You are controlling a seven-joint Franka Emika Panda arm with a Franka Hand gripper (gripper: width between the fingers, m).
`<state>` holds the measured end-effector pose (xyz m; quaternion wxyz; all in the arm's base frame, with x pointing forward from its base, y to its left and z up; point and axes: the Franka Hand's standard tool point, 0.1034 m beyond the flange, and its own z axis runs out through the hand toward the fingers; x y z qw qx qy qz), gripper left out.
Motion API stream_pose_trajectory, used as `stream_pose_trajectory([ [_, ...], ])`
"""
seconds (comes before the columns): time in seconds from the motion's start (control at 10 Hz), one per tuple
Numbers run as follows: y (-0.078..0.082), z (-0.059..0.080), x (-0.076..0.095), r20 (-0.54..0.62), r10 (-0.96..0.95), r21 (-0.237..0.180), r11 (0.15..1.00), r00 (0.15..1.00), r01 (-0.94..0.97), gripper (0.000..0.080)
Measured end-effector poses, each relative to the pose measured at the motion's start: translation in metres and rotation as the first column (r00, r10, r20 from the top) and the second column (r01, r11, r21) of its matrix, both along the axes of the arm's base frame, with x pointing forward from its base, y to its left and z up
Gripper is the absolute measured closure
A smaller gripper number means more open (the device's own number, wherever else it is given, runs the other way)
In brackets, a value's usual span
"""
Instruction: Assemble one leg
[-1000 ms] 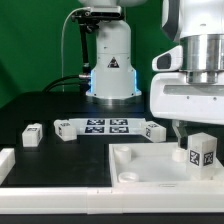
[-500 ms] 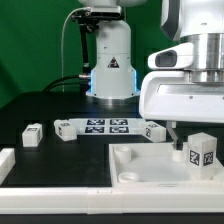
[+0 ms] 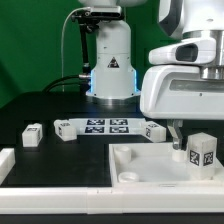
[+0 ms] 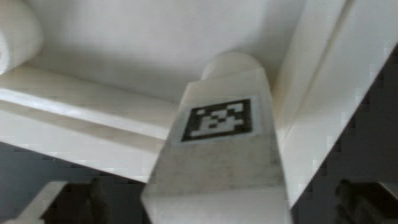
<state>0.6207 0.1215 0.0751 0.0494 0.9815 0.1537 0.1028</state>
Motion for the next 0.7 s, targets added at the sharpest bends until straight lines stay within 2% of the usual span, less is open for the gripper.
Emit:
stream_pose_trajectory([
  [0.1, -0.0017, 0.0001, 0.0006, -0.003, 0.068, -0.021, 0.997, 0.998, -0.068, 0.0151],
  [0.2, -0.0022, 0.0001, 0.0007, -0.003, 0.061, -0.02, 0.998, 0.998, -0.061, 0.0151],
  [0.3, -0.0022, 0.0001, 0.0007, -0.003, 0.061, -0.02, 0.998, 0.998, -0.061, 0.0273],
  [0.4, -0.0023, 0.0, 0.0007, -0.003, 0.061, -0.02, 0.998, 0.998, -0.061, 0.0273],
  [0.5, -0.0022, 0.0, 0.0007, -0.001, 0.039, -0.014, 0.999, 0.999, -0.039, 0.0424],
  [0.6, -0.0024, 0.0001, 0.0008, 0.002, 0.005, -0.007, 1.0, 1.0, -0.005, 0.0508],
  [0.7, -0.0026, 0.0001, 0.0008, 0.002, 0.006, -0.007, 1.0, 1.0, -0.006, 0.0508],
])
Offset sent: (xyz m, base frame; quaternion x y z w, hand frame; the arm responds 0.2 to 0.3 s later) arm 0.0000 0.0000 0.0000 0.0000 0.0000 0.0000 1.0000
